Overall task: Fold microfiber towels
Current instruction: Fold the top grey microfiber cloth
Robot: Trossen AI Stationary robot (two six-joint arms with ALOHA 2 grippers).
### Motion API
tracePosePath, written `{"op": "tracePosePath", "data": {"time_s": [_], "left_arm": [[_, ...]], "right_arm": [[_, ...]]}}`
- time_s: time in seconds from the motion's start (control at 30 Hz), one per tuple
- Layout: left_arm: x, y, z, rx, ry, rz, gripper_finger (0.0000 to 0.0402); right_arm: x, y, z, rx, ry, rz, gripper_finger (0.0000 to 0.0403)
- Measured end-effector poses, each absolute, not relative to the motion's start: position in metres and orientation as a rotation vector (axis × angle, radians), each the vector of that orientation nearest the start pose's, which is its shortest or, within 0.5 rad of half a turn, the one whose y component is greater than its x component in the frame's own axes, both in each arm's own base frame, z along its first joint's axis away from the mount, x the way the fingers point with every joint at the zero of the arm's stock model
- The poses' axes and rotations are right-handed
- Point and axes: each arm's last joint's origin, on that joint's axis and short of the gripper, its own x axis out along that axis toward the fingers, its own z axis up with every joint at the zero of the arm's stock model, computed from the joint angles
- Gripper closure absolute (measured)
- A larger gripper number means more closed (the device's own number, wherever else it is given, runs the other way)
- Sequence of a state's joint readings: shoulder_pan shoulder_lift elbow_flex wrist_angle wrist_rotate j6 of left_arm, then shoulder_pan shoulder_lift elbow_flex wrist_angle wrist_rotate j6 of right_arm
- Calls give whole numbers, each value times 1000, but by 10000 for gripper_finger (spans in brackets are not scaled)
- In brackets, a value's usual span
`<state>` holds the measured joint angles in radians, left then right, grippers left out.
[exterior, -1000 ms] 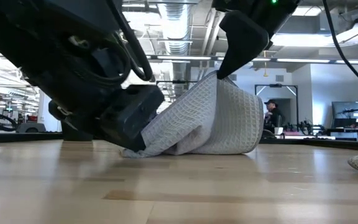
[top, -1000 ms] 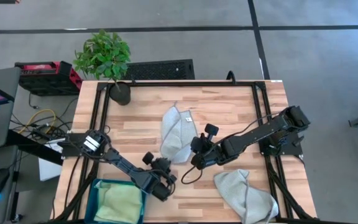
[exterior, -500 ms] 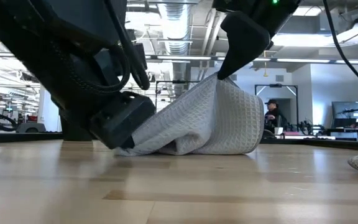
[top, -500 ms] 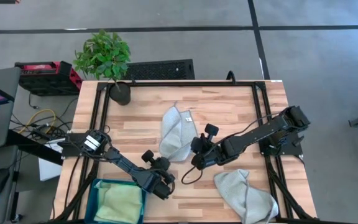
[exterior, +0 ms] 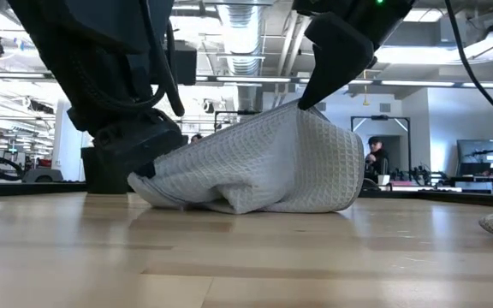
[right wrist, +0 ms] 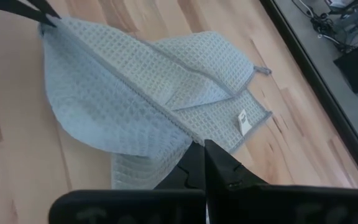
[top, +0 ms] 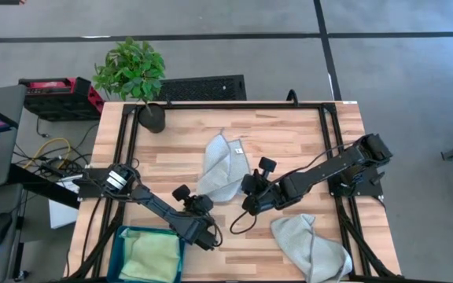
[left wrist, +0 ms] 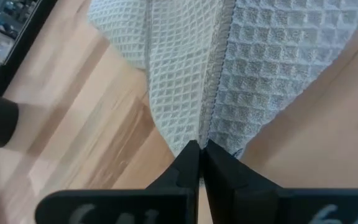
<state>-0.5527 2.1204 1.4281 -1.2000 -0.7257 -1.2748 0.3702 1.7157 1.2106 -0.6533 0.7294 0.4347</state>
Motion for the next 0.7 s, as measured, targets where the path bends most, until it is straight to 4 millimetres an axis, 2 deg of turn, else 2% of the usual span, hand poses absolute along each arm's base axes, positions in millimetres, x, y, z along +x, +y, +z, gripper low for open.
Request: {"op": "tracePosePath", "data": {"time_s": [0.23,0.37,0.5,0.7], "left_arm": [[309,-176,134,114,1129,896,401],[307,-176,141,134,1171,867,401],[301,-171,156,187,1204,847,401],[296,-154,187,209,1252,816,401]], "right_arm": [[321,105,217,-208,891,-507,395],[321,105,217,-209,890,-507,395],[322,105,217,-229,885,-504,395],[323,103,218,-254,885,-512,395]]}}
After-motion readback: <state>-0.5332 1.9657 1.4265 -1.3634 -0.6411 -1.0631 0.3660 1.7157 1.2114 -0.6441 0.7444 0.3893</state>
